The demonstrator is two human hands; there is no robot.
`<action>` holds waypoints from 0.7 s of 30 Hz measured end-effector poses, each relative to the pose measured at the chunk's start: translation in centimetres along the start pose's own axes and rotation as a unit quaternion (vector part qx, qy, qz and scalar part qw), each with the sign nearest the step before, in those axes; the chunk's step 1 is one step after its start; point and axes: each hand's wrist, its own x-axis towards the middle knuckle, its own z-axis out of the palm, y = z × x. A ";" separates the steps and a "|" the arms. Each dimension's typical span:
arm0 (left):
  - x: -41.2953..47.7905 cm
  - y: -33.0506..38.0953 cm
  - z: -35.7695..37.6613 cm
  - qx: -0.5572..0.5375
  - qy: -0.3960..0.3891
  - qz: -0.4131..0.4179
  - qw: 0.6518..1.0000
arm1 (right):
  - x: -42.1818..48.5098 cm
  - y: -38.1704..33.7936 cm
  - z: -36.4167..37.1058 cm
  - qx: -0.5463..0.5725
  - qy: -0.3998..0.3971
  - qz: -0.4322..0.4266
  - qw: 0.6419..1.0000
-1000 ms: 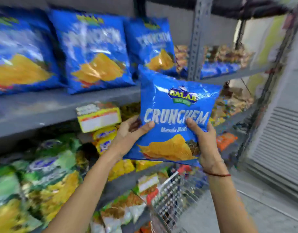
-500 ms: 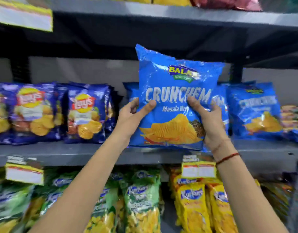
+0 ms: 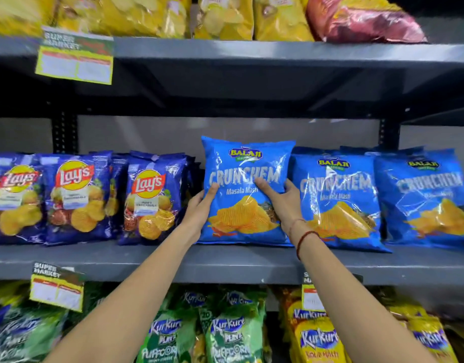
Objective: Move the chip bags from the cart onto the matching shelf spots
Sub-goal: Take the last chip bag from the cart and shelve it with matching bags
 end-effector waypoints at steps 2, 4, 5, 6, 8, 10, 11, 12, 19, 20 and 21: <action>0.5 -0.7 0.1 -0.003 0.006 -0.021 1.000 | 0.3 0.5 0.3 -0.022 0.007 0.000 1.000; 1.0 -1.2 0.3 -0.003 0.006 -0.040 0.999 | 0.6 1.1 0.4 -0.026 0.015 0.009 0.999; 1.1 -1.2 0.5 0.006 0.012 -0.044 0.999 | 0.6 1.2 0.5 -0.029 0.018 0.014 0.999; 1.3 -1.3 0.7 0.020 0.021 -0.046 0.999 | 0.7 1.3 0.5 -0.032 0.019 0.020 0.999; 1.8 -1.6 1.0 0.037 0.044 -0.042 0.997 | 0.8 1.3 0.5 -0.038 0.023 0.025 0.999; 2.1 -1.8 1.4 0.029 0.059 -0.043 0.997 | 0.9 1.1 0.4 -0.042 0.025 0.029 0.998; 2.0 -1.9 1.5 0.026 0.072 -0.042 0.996 | 0.9 1.1 0.4 -0.048 0.029 0.028 0.998; 2.1 -2.1 1.6 0.027 0.086 -0.043 0.995 | 1.0 1.2 0.3 -0.063 0.035 0.026 0.997; 2.1 -2.6 1.2 0.089 0.124 -0.028 0.988 | 0.0 2.2 1.6 -0.195 0.110 -0.057 0.973; 1.9 -2.5 1.2 0.113 0.136 -0.018 0.984 | -0.4 2.2 1.8 -0.235 0.117 -0.095 0.960; 1.4 -2.3 1.3 0.141 0.150 -0.009 0.979 | -0.8 2.3 2.0 -0.275 0.127 -0.139 0.943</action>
